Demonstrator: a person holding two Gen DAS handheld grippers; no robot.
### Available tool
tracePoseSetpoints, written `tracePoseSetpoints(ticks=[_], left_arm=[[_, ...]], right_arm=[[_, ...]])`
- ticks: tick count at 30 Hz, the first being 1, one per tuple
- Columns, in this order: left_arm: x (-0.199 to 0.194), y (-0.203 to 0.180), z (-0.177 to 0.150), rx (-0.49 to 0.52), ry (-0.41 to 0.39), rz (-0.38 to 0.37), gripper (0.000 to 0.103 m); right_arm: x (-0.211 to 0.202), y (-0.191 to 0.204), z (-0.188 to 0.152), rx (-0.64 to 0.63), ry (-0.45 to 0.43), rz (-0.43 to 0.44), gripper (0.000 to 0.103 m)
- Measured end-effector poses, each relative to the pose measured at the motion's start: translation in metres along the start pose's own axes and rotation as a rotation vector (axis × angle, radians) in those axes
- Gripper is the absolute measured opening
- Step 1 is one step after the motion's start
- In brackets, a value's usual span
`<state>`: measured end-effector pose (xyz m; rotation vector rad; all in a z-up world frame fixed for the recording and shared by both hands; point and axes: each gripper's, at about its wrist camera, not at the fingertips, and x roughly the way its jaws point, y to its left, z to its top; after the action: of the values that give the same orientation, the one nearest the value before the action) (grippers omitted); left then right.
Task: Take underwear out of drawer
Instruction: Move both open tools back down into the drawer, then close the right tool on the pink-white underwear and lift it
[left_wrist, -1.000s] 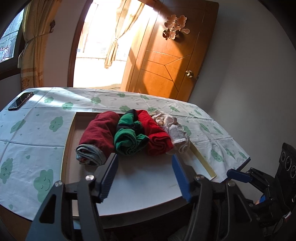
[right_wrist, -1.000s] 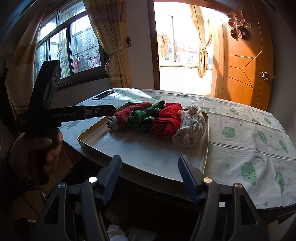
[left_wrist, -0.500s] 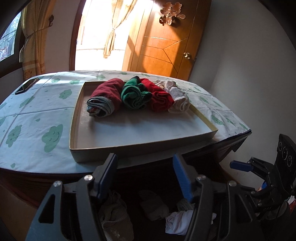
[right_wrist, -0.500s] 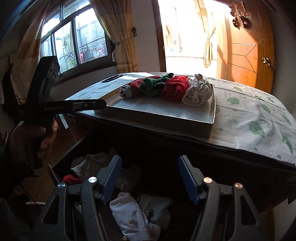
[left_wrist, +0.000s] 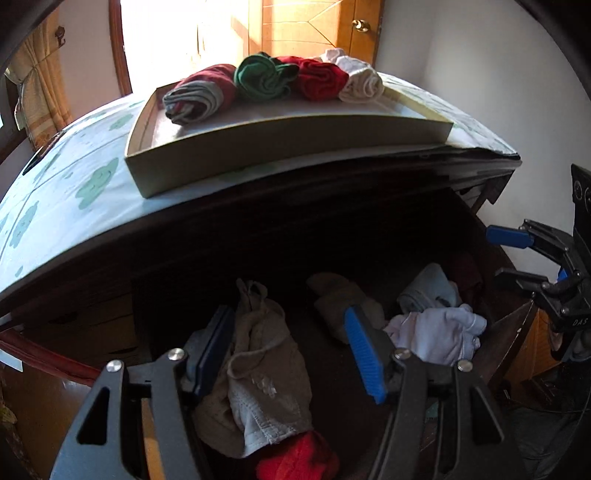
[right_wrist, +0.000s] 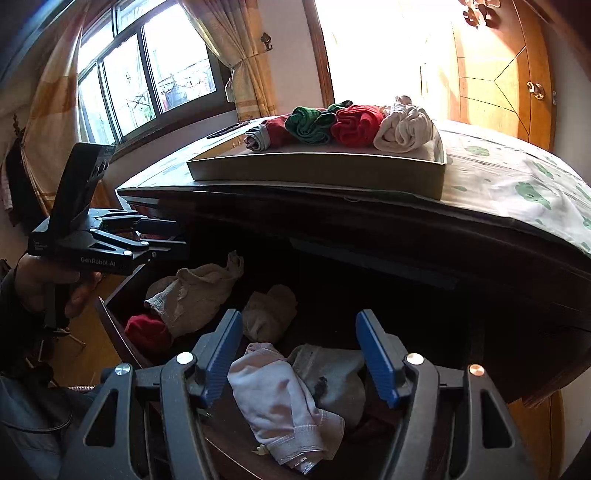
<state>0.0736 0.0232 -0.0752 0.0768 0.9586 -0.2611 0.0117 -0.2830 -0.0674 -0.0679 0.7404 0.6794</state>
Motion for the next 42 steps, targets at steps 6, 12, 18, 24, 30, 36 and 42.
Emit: tracePoseSetpoints(ticks=[6,12,18,24,30,36,42], left_arm=[[0.018,0.0,-0.007,0.035,0.106,0.01,0.063],[0.036,0.004,-0.011,0.045,0.199,0.021,0.063],[0.049,0.003,-0.014,0.094,0.275,0.052,0.064],[0.055,-0.002,-0.018,0.143,0.319,0.076,0.069],[0.069,0.002,-0.021,0.151,0.349,0.105,0.076],[0.075,0.001,-0.027,0.167,0.381,0.113,0.077],[0.075,0.0,-0.033,0.193,0.385,0.103,0.076]], right_arm=[[0.01,0.004,-0.01,-0.009,0.042,0.012,0.066],[0.015,0.001,-0.018,0.014,0.058,0.013,0.066],[0.017,0.001,-0.021,0.018,0.061,0.02,0.066],[0.019,0.001,-0.023,0.023,0.066,0.023,0.066],[0.022,0.001,-0.027,0.027,0.076,0.027,0.066],[0.025,0.001,-0.031,0.028,0.086,0.027,0.066],[0.028,0.0,-0.032,0.026,0.094,0.025,0.066]])
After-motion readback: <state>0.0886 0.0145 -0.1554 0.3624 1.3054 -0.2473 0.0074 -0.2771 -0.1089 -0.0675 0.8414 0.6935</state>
